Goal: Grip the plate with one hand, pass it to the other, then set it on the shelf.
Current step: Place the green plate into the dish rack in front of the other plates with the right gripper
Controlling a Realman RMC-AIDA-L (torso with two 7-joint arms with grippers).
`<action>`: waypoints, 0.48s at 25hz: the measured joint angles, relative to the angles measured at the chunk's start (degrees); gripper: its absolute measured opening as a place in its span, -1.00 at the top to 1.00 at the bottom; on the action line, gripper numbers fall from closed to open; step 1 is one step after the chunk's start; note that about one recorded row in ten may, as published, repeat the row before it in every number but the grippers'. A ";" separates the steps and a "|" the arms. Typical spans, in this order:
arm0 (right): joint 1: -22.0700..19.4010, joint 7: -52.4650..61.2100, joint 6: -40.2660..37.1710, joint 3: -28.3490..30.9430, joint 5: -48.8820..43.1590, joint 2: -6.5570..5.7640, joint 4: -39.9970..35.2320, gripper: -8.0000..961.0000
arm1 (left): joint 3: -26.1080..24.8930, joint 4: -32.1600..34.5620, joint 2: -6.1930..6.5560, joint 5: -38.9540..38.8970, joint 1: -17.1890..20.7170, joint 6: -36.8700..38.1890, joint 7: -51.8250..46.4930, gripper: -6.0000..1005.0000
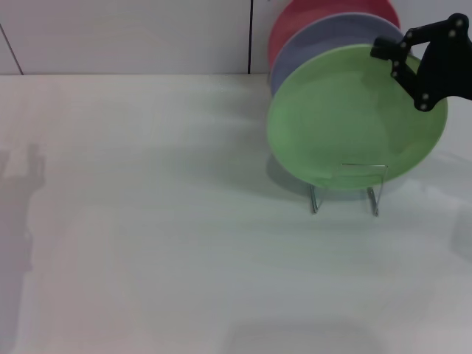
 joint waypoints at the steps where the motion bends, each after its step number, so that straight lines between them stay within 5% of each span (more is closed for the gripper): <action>1: 0.00 0.00 0.00 0.00 0.00 0.00 0.00 0.93 | 0.00 0.00 0.00 0.00 0.00 0.00 0.00 -0.20; 12: -0.33 3.96 -0.50 -4.89 4.41 0.70 -2.13 0.82 | 0.00 -0.15 0.04 -0.15 0.30 -0.42 0.00 -0.20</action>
